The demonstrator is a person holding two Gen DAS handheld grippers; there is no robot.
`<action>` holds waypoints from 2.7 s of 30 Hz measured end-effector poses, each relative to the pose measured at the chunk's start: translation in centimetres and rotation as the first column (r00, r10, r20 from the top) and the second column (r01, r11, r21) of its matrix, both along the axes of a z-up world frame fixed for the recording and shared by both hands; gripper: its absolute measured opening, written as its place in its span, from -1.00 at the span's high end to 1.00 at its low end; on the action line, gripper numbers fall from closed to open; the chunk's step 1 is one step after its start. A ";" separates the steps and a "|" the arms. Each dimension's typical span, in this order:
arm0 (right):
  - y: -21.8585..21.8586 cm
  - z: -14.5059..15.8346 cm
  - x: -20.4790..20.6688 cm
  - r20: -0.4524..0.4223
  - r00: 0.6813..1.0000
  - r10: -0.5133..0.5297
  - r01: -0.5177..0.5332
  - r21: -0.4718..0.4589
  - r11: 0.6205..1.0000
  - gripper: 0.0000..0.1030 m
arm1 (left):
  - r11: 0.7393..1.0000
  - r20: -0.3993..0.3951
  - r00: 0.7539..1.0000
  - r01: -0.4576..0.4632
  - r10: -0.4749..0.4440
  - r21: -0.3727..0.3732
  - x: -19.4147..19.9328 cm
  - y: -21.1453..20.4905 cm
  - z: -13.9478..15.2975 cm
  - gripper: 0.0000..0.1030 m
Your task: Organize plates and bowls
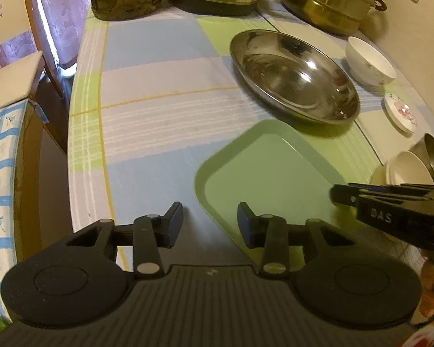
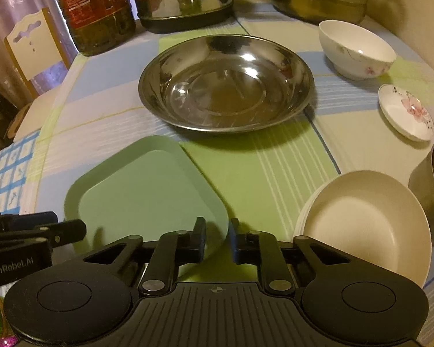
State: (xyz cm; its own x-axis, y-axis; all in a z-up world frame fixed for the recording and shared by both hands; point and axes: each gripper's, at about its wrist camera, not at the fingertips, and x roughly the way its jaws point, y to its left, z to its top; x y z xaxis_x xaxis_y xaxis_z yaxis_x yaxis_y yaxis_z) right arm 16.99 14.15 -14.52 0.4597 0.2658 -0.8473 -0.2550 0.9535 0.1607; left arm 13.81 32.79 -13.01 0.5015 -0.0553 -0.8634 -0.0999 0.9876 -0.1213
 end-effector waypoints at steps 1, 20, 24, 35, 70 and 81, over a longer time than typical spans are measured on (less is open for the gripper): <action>0.0 0.0 0.1 0.003 1.000 0.003 -0.003 -0.002 1.000 0.71 | 1.000 0.004 1.000 -0.003 0.003 0.007 0.2 0.2 -0.1 0.30; -0.2 0.9 0.5 0.046 0.998 0.037 -0.038 0.022 0.999 0.79 | 1.000 0.007 1.000 -0.015 0.015 -0.027 -0.6 0.8 -0.2 0.76; -0.6 1.8 0.3 0.059 0.997 0.044 -0.047 0.037 0.998 0.79 | 0.999 0.023 1.000 -0.015 0.016 -0.032 -1.3 0.6 1.0 0.76; -2.7 4.5 0.8 0.128 0.992 0.013 -0.023 0.073 0.997 0.79 | 0.999 0.121 0.992 0.028 -0.025 -0.025 0.5 -0.8 4.3 0.76; -5.8 1.8 14.2 0.096 0.984 -0.149 0.139 0.105 0.985 0.79 | 0.996 0.129 0.988 0.082 -0.084 0.023 17.4 -4.1 1.0 0.76; -5.6 0.9 15.5 0.071 0.985 -0.157 0.148 0.113 0.982 0.79 | 0.997 0.105 0.992 0.069 -0.072 0.027 18.7 -4.2 -0.3 0.66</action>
